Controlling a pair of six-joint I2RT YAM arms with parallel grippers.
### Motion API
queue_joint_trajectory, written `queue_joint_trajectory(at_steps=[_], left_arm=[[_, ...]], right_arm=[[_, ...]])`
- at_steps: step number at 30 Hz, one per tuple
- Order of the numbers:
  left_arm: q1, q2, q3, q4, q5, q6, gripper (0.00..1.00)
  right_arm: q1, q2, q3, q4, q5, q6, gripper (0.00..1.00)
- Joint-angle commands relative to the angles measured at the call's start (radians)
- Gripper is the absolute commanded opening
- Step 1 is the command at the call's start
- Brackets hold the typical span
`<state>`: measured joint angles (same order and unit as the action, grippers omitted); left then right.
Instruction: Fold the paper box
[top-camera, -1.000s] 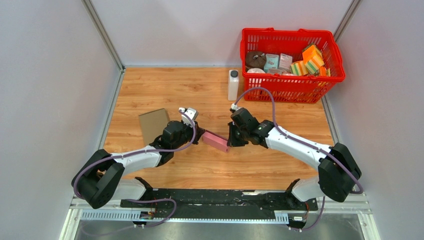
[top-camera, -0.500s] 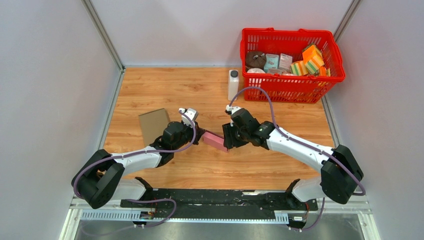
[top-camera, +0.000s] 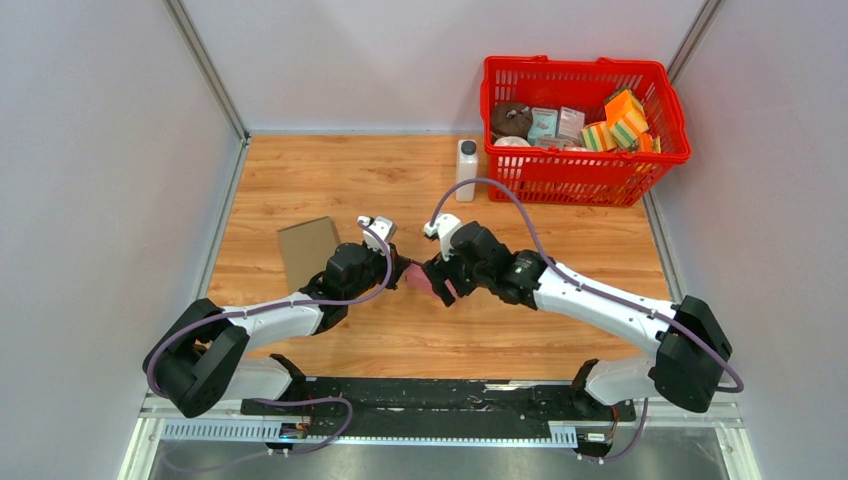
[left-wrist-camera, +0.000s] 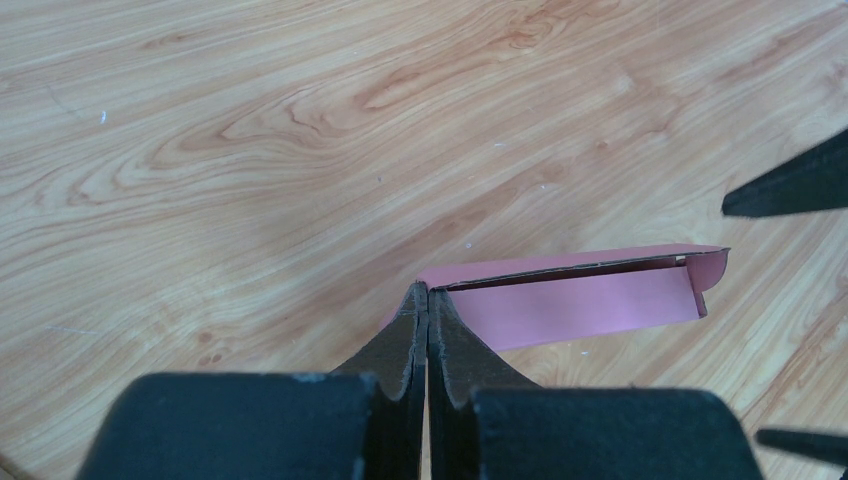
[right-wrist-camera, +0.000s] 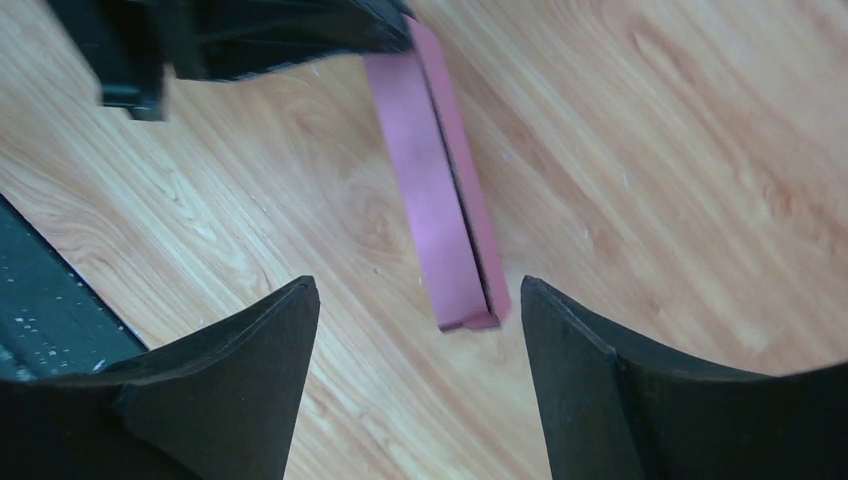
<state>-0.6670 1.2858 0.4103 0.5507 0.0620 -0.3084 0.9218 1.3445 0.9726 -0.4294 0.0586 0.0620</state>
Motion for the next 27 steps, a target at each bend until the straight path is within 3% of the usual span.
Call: queue_joint_trajectory(at_steps=[1,15,21,27], left_arm=[[-0.013,0.010,-0.031,-0.080,0.029,-0.014,0.00],[-0.013,0.017,-0.036,-0.075,0.027,-0.015,0.00],[-0.013,0.010,-0.050,-0.061,0.025,-0.024,0.00],[-0.014,-0.006,-0.076,-0.038,0.035,-0.055,0.00]], right_arm=[[0.070,0.034,-0.028,0.172,0.131,-0.206,0.77],[0.192,0.174,-0.048,0.250,0.391,-0.324,0.73],[0.249,0.228,-0.066,0.297,0.544,-0.360,0.50],[0.269,0.246,-0.103,0.354,0.599,-0.373,0.38]])
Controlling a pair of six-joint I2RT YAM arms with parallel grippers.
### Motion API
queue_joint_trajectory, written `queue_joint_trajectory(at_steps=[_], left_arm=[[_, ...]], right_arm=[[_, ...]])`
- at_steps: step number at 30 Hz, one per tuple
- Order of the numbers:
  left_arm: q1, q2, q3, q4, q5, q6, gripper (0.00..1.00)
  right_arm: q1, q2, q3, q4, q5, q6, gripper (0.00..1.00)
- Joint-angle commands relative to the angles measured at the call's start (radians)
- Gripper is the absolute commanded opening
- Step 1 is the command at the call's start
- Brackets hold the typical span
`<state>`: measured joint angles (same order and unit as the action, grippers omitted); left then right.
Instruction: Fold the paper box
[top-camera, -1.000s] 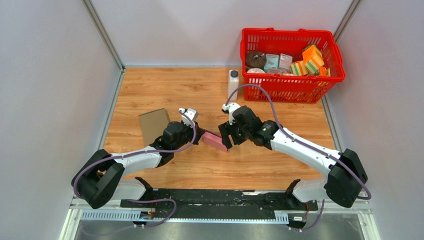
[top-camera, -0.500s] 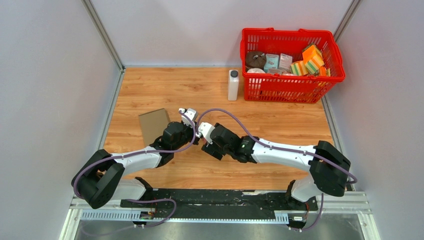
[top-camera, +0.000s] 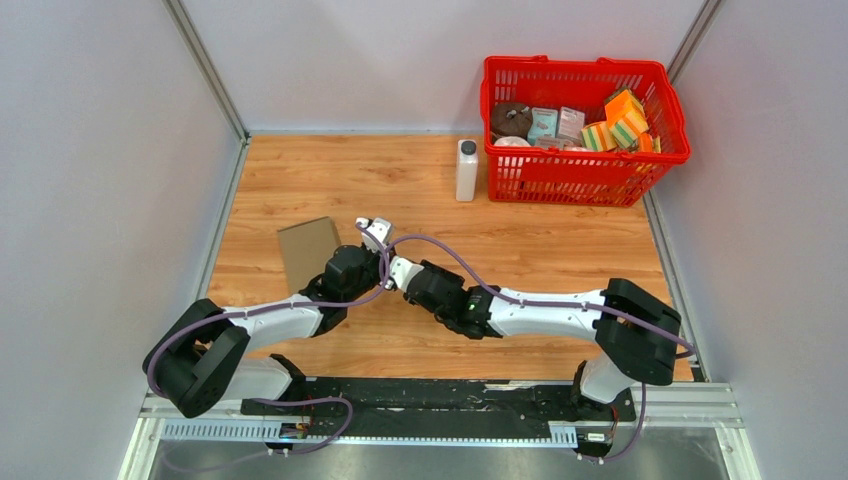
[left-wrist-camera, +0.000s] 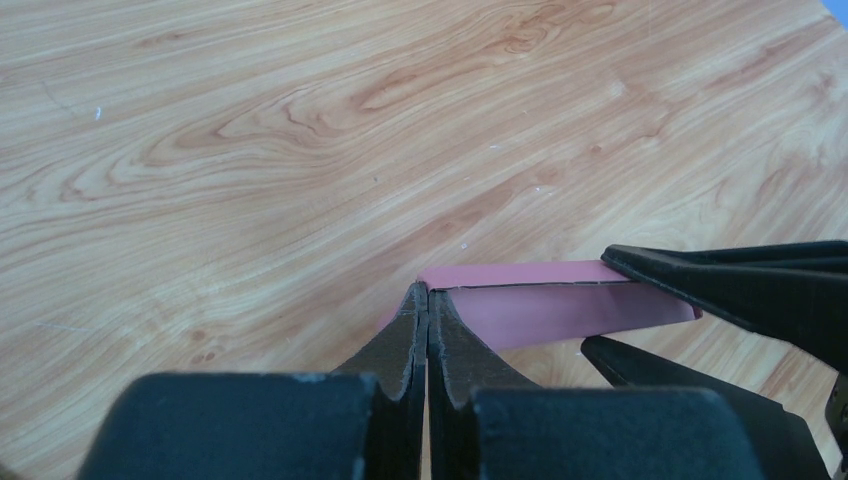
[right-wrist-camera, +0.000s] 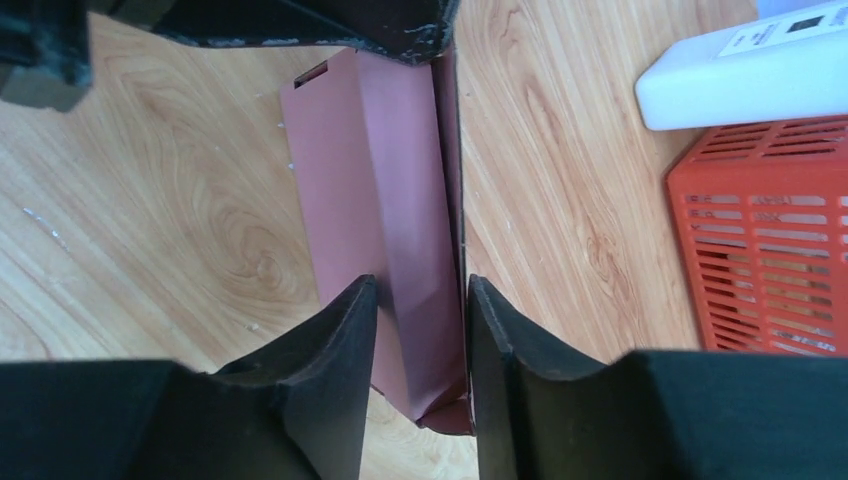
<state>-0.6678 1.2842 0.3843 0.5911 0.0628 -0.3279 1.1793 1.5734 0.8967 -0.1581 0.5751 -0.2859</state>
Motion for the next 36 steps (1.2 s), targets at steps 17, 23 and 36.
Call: queue_joint_trajectory(at_steps=[17,23,36], left_arm=[[0.209,-0.187,-0.049,-0.241,0.339,-0.278,0.43],[0.321,-0.125,0.031,-0.182,0.486,-0.488,0.53],[0.336,0.184,0.125,0.006,0.578,-0.640,0.56]], right_arm=[[0.010,0.031,-0.082,0.138,-0.055,-0.068,0.23],[-0.012,0.025,-0.081,0.126,-0.119,-0.068,0.24],[-0.056,0.025,-0.053,0.088,-0.204,-0.047,0.24]])
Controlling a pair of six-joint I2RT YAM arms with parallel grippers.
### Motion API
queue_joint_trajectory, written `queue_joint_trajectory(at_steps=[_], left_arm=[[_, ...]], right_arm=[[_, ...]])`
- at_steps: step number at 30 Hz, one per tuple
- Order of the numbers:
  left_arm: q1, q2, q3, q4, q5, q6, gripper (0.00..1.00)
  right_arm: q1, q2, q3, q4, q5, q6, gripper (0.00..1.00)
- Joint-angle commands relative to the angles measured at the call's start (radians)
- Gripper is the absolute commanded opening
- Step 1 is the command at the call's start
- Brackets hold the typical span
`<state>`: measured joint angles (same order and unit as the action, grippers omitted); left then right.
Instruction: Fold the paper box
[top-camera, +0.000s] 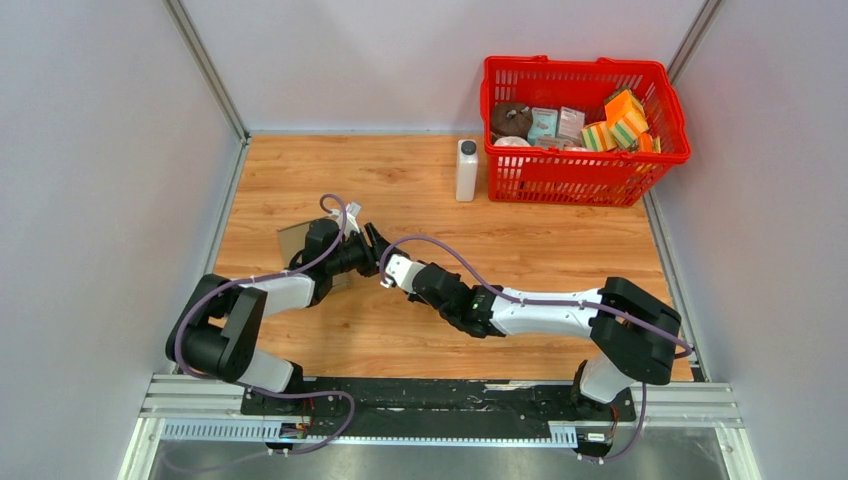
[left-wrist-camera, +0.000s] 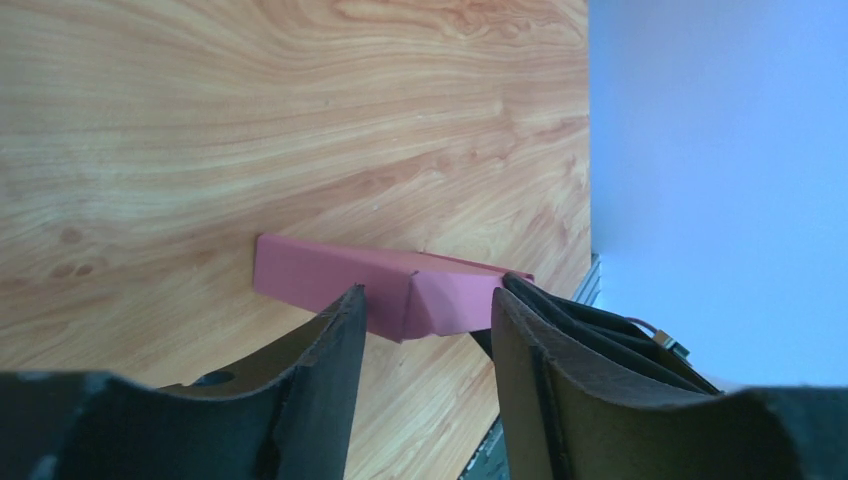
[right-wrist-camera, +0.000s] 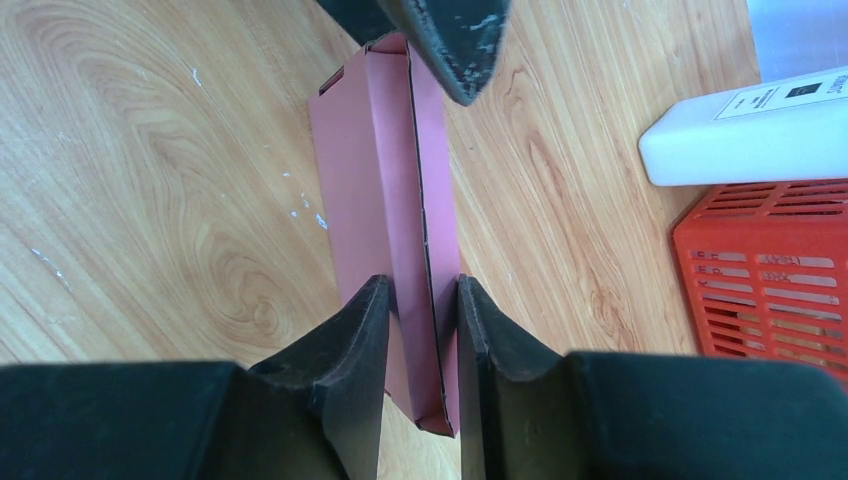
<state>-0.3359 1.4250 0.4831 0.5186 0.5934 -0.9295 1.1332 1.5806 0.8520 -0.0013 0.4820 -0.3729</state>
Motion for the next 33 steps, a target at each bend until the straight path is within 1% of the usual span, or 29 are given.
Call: queue_joint_trajectory(at_steps=[1,2,6,10,11,12,13,15,17,19,27,28,30,31,33], left_arm=[[0.008,0.046,0.022,0.081,0.046,-0.038,0.53],[0.009,0.049,0.009,0.084,0.039,-0.038,0.51],[0.018,0.061,-0.005,0.087,0.026,-0.032,0.50],[0.028,0.094,-0.005,0.070,0.011,-0.009,0.40],[0.034,0.107,-0.012,0.077,0.016,-0.005,0.33],[0.034,0.115,-0.020,0.089,0.022,-0.005,0.30],[0.034,0.120,-0.029,0.115,0.026,-0.006,0.25],[0.034,0.126,-0.063,0.133,0.036,0.001,0.22],[0.034,0.127,-0.087,0.141,0.048,0.018,0.23],[0.034,0.130,-0.104,0.139,0.049,0.030,0.28],[0.034,0.160,-0.118,0.100,0.060,0.119,0.28],[0.034,0.157,-0.115,0.087,0.065,0.132,0.34],[0.034,0.158,-0.107,0.075,0.092,0.153,0.42],[0.034,0.146,-0.106,0.075,0.098,0.158,0.48],[0.034,0.134,-0.103,0.064,0.102,0.170,0.50]], right_arm=[[-0.012,0.016,-0.007,-0.074,-0.114,0.042,0.24],[-0.012,0.013,-0.007,-0.075,-0.112,0.042,0.24],[-0.013,0.015,-0.004,-0.080,-0.114,0.045,0.23],[-0.015,0.022,-0.001,-0.085,-0.118,0.043,0.23],[-0.016,0.024,-0.001,-0.083,-0.120,0.043,0.23],[-0.019,0.024,-0.002,-0.085,-0.121,0.045,0.23],[-0.021,0.024,-0.001,-0.085,-0.122,0.045,0.23],[-0.024,0.025,0.002,-0.085,-0.128,0.046,0.23],[-0.030,0.030,0.005,-0.086,-0.137,0.048,0.23],[-0.038,0.033,0.009,-0.085,-0.143,0.052,0.23],[-0.066,0.033,0.010,-0.081,-0.174,0.052,0.23],[-0.067,0.038,0.010,-0.083,-0.178,0.052,0.23],[-0.072,0.050,0.018,-0.092,-0.194,0.051,0.23],[-0.073,0.056,0.021,-0.095,-0.192,0.049,0.23],[-0.073,0.061,0.028,-0.101,-0.195,0.049,0.22]])
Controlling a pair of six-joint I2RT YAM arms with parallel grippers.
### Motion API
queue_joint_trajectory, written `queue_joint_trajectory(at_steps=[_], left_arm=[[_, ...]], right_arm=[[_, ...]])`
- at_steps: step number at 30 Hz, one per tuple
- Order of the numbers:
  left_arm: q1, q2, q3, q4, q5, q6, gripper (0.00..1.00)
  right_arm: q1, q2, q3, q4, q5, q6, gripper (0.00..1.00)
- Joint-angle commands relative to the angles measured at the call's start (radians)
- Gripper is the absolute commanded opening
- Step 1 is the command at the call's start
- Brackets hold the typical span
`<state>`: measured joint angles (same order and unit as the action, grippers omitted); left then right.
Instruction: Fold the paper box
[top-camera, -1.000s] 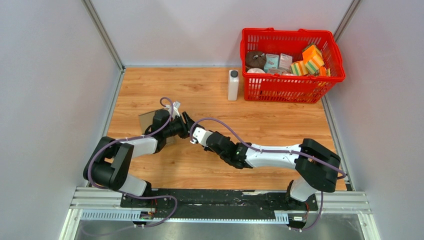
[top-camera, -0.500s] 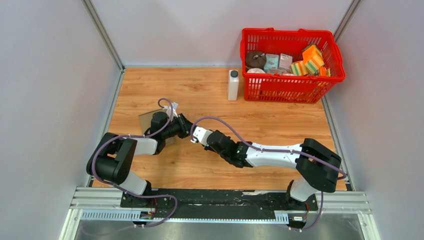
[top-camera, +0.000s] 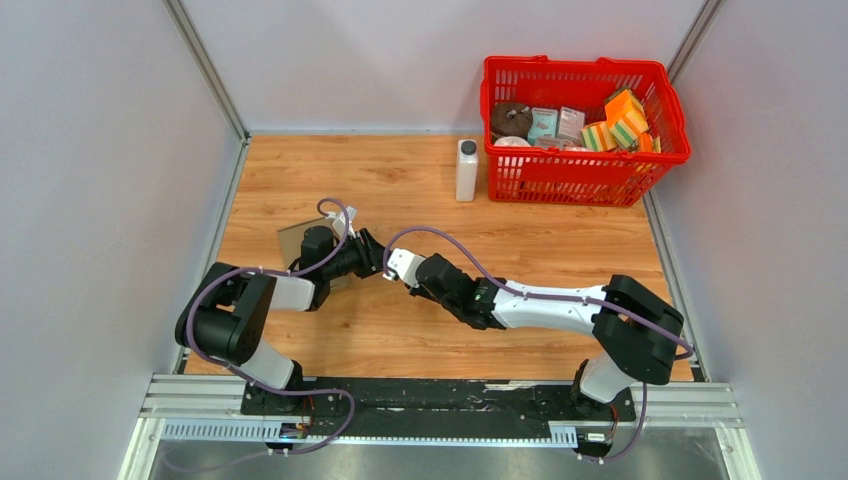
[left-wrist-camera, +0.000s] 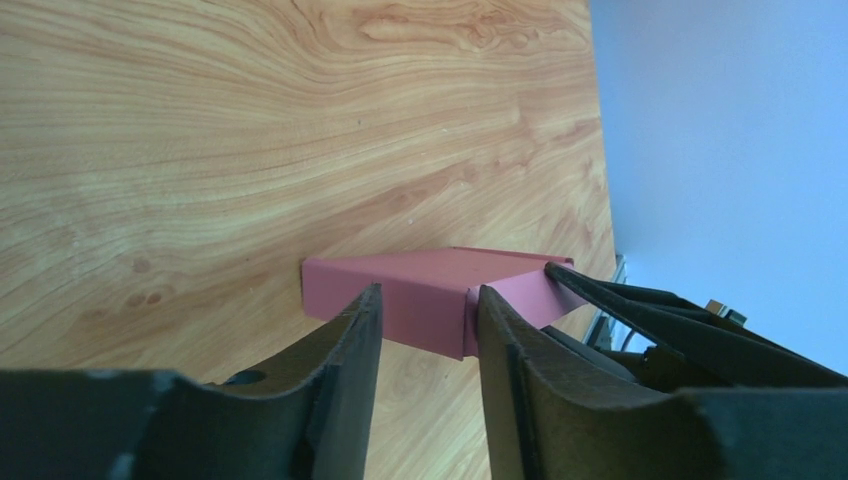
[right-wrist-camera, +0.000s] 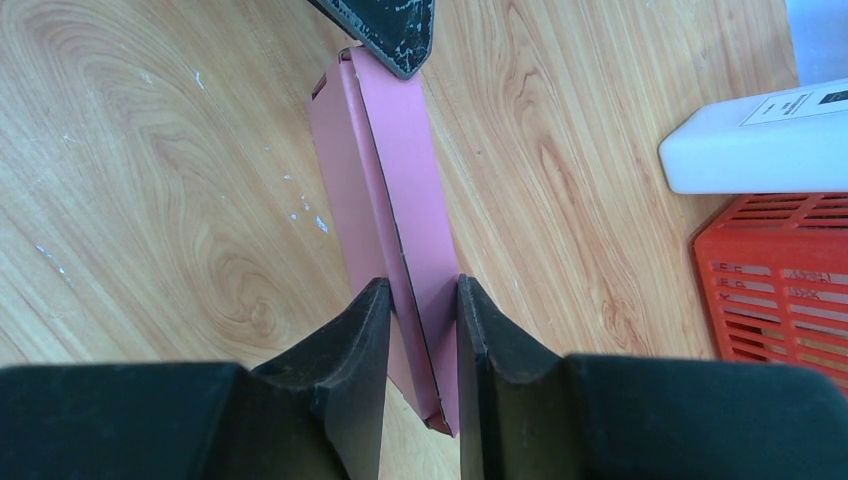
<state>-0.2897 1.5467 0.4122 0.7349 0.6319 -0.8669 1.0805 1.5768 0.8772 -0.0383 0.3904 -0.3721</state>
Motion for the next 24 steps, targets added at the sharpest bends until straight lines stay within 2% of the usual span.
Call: queue_joint_trajectory(at_steps=[1,5,13,17,20,24], left_arm=[[-0.012,-0.002,-0.021,-0.191,0.060,0.121,0.51],[-0.014,-0.014,-0.010,-0.227,0.057,0.157,0.52],[-0.012,0.027,-0.012,-0.040,0.176,0.071,0.60],[-0.012,0.024,0.007,-0.034,0.186,0.060,0.60],[-0.012,0.030,0.004,-0.104,0.144,0.100,0.55],[-0.011,0.090,-0.001,-0.157,0.085,0.106,0.39]], right_arm=[[-0.019,0.068,0.002,-0.066,-0.104,0.048,0.22],[-0.021,0.066,0.003,-0.069,-0.107,0.050,0.22],[-0.019,0.086,0.013,-0.078,-0.125,0.053,0.23],[-0.021,0.088,0.014,-0.083,-0.127,0.056,0.22],[-0.021,0.086,0.017,-0.083,-0.124,0.055,0.22],[-0.021,0.077,0.014,-0.084,-0.128,0.058,0.22]])
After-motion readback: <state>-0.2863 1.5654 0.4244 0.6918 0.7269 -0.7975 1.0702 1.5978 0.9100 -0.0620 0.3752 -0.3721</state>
